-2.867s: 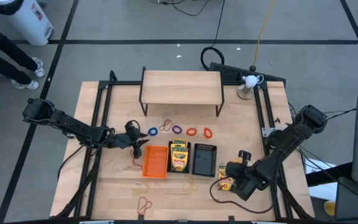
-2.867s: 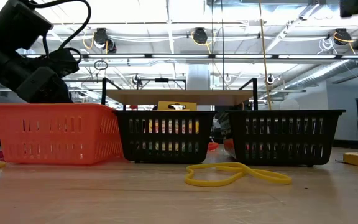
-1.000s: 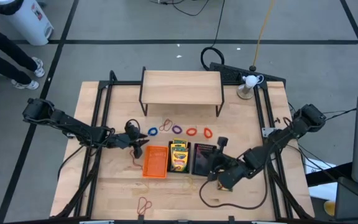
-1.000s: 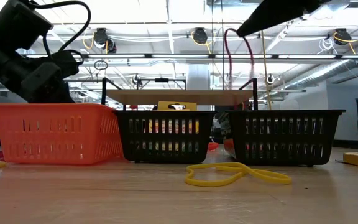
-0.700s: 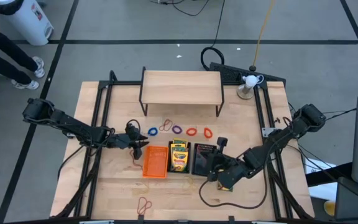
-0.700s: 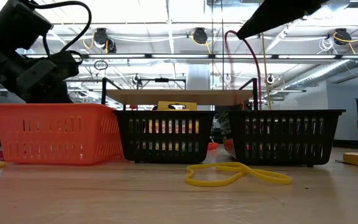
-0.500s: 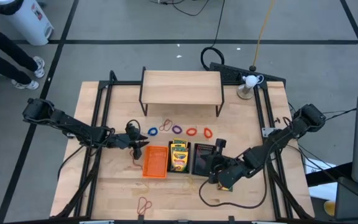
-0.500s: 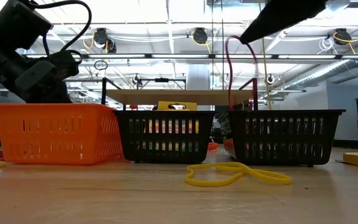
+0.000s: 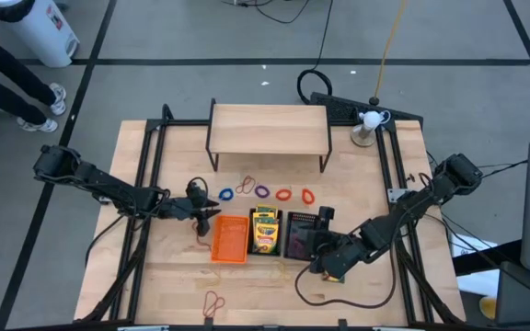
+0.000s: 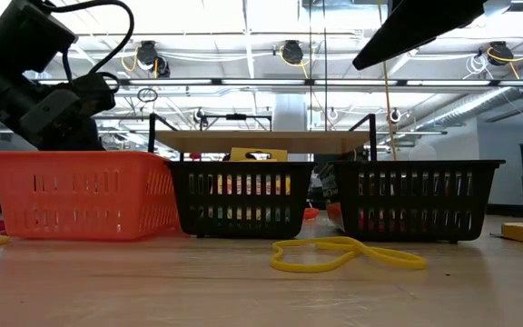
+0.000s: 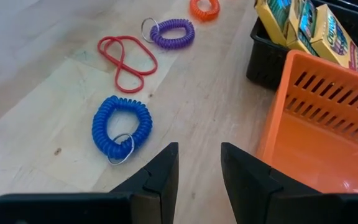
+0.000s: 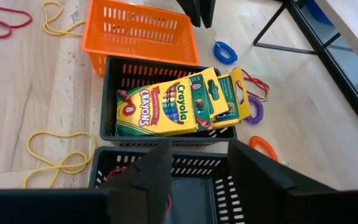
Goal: Pick & Place Office Desk Supplies
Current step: Put the crayon box into the left black bin
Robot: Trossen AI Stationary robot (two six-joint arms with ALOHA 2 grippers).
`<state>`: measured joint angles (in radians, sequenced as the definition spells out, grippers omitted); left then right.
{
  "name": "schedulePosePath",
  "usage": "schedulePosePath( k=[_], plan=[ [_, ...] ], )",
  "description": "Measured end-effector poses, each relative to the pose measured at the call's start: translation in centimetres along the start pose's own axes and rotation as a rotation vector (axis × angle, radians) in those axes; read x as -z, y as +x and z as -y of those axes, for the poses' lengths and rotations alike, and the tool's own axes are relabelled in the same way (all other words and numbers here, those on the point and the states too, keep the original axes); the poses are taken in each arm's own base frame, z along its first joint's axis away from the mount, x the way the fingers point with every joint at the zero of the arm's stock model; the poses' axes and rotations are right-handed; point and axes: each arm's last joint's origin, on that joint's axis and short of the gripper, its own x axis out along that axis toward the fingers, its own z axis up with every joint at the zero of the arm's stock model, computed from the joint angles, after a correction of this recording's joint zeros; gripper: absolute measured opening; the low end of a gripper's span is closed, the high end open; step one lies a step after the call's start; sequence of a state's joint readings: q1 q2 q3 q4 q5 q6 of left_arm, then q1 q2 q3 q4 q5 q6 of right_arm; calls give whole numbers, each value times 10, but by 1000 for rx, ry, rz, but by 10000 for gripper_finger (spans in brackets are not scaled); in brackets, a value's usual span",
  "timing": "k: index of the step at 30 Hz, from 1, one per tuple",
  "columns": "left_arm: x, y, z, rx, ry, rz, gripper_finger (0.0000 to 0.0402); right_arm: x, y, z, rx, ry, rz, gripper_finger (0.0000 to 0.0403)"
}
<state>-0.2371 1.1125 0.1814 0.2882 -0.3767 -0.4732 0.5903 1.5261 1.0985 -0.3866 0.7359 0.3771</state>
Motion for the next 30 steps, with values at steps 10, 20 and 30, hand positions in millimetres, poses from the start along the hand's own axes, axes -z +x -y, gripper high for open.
schedulePosePath(
  k=[10, 20, 30],
  plan=[
    [-12, -1, 3, -23, 119, 132, 120, 7, -11, -11, -37, 62, -9, 169],
    [-70, -26, 25, 144, 163, 353, 120, 30, -42, -34, -97, 244, -70, 121],
    [-154, -29, 94, 334, 329, 379, 120, 45, -65, -49, -145, 370, -97, 75]
  ],
)
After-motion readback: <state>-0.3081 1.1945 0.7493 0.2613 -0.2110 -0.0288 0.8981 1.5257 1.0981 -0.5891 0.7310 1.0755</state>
